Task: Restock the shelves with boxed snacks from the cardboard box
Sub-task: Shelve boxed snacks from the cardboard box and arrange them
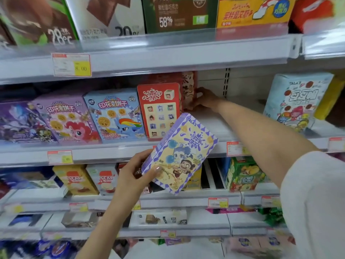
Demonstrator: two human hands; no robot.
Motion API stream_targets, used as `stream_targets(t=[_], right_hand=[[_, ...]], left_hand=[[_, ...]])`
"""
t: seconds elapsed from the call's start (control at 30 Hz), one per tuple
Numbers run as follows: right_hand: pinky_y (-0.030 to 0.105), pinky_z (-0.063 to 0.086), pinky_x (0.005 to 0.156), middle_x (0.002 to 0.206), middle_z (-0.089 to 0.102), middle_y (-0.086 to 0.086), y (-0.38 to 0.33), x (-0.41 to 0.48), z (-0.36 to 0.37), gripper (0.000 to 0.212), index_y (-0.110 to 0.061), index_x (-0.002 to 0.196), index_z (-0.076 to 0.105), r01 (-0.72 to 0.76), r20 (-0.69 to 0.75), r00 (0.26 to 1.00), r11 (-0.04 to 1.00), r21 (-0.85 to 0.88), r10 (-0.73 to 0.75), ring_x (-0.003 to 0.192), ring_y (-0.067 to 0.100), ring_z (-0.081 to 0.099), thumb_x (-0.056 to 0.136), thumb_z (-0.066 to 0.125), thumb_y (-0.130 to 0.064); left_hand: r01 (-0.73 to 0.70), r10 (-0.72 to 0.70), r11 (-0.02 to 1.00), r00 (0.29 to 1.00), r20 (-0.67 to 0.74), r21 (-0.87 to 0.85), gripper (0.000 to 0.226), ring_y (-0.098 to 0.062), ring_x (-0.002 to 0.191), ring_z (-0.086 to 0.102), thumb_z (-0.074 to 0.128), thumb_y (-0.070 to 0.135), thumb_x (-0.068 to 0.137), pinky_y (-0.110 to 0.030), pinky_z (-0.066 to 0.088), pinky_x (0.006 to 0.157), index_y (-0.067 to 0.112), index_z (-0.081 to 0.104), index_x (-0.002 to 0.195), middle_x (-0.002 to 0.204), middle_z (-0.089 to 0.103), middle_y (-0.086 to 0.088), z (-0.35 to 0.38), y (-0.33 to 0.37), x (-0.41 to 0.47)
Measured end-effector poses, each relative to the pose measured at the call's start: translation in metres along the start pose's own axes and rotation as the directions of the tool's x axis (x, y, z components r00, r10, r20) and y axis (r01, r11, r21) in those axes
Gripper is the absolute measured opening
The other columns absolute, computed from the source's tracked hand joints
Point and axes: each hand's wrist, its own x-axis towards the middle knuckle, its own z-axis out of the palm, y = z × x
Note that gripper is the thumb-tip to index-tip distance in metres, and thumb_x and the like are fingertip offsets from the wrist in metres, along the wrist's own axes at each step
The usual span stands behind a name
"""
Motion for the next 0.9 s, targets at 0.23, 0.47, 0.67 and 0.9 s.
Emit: stream_targets(t=[0.23,0.47,0.67,0.9], right_hand=[[0.038,0.053,0.090,0.116,0.063,0.013,-0.007,0.009,0.004,0.064,-0.020,0.130,0.043,0.014,0.297,0.955,1.000,0.010,-0.016,0.099,0.028,0.063,0.076,0.073,-0.002],[0.044,0.049,0.097,0.124,0.060,0.017,-0.015,0.003,0.012,0.063,-0.024,0.135,0.040,0.006,0.390,0.921,0.999,-0.051,0.014,0.112,0.032,0.059,0.082,0.058,0.007],[0.038,0.054,0.087,0.143,0.043,0.012,-0.021,-0.011,0.011,0.076,-0.020,0.146,0.030,-0.012,0.192,0.980,0.985,-0.170,0.045,0.113,0.028,0.056,0.082,0.052,0.013],[0.030,0.053,0.075,0.110,0.066,0.014,-0.026,-0.140,-0.030,0.039,-0.003,0.119,0.057,-0.055,-0.086,0.991,0.897,0.438,0.103,0.084,0.016,0.065,0.086,0.043,0.012]], left_hand=[[-0.030,0.029,0.999,0.999,-0.037,-0.036,0.040,-0.003,0.070,0.066,0.079,0.030,0.072,-0.012,0.045,0.048,0.025,0.060,0.108,0.092,0.072,0.004,-0.003,-0.001,-0.010],[-0.020,0.020,0.999,1.000,-0.015,-0.036,0.056,-0.003,0.071,0.065,0.069,0.046,0.057,-0.013,0.045,0.048,0.026,0.060,0.108,0.094,0.071,0.013,-0.004,0.009,-0.012],[0.053,-0.054,0.997,0.999,-0.002,-0.059,0.028,-0.001,0.064,0.064,0.063,0.009,0.084,-0.012,0.044,0.047,0.022,0.060,0.108,0.094,0.070,0.003,0.004,0.025,-0.009],[0.192,-0.194,0.971,0.981,0.002,-0.145,0.023,0.003,0.054,0.060,0.059,0.009,0.088,-0.010,0.043,0.045,0.011,0.058,0.110,0.092,0.064,-0.006,0.024,0.058,0.001]])
